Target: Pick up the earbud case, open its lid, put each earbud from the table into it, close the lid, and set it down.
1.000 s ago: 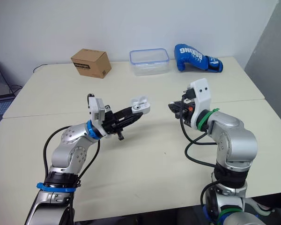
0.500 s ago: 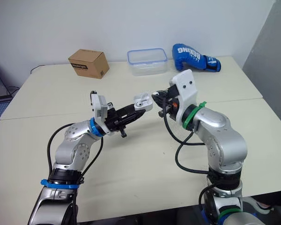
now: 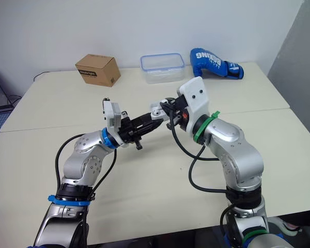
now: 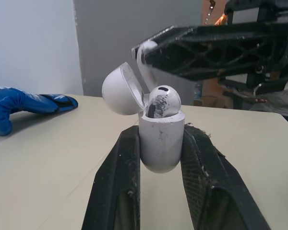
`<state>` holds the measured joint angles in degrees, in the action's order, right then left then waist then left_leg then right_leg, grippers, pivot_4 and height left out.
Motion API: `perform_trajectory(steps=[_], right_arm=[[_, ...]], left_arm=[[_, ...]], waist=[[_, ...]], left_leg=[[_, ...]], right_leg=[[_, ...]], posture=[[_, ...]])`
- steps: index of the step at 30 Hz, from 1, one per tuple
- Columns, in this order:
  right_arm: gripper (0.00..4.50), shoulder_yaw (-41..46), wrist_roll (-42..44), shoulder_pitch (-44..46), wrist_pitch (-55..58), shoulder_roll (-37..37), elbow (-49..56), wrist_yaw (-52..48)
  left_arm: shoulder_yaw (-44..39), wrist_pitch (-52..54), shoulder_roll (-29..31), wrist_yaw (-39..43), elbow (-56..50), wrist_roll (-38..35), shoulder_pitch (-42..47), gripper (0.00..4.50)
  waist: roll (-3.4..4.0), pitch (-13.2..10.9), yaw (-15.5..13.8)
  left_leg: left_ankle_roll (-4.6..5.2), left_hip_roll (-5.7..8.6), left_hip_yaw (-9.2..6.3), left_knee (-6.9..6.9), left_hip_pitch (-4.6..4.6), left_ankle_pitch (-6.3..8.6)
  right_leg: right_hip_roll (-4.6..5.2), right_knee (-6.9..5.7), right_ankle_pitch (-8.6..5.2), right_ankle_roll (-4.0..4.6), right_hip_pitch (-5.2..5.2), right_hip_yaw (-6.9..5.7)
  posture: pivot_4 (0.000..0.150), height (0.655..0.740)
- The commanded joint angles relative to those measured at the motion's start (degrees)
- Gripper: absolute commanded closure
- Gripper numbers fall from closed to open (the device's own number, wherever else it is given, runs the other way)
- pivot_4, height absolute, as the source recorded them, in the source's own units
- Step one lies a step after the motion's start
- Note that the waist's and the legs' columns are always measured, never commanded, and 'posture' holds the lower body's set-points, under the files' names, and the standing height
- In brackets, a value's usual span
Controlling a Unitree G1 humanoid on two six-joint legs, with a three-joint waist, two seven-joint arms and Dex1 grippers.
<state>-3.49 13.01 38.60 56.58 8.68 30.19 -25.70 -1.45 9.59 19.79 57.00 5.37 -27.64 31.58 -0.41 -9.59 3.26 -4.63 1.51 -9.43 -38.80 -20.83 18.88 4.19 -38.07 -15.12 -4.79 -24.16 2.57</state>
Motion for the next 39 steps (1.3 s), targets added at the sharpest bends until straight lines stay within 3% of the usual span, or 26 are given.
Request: perform_trajectory(steps=[1, 28, 39], right_arm=[[4.13, -0.2, 1.3, -0.2, -1.5, 0.2, 1.2, 1.0], [4.13, -5.4, -0.4, -1.2, -6.3, 4.2, -0.9, 5.0], [0.33, -5.0, 0.4, -1.2, -6.2, 4.6, -0.5, 5.3]], left_arm=[[-0.5, -0.1, -0.5, 0.0, -0.9, -1.1, 1.2, 3.7], [-1.0, 1.6, -1.0, -0.6, -3.1, -1.6, 1.1, 3.7], [-1.0, 1.8, -0.9, -0.6, -3.4, -1.5, 1.1, 3.7]], waist=[[0.0, 0.0, 0.0], [0.0, 0.0, 0.0], [0.0, 0.0, 0.0]], left_leg=[[0.0, 0.0, 0.0, 0.0, 0.0, 0.0], [0.0, 0.0, 0.0, 0.0, 0.0, 0.0], [0.0, 0.0, 0.0, 0.01, 0.0, 0.0]], right_leg=[[0.0, 0.0, 0.0, 0.0, 0.0, 0.0], [-0.01, 0.01, 0.0, 0.0, 0.0, 0.0], [-0.01, 0.02, 0.0, 0.0, 0.01, 0.0]], posture=[[0.15, 0.74], [0.15, 0.74], [0.15, 0.74]])
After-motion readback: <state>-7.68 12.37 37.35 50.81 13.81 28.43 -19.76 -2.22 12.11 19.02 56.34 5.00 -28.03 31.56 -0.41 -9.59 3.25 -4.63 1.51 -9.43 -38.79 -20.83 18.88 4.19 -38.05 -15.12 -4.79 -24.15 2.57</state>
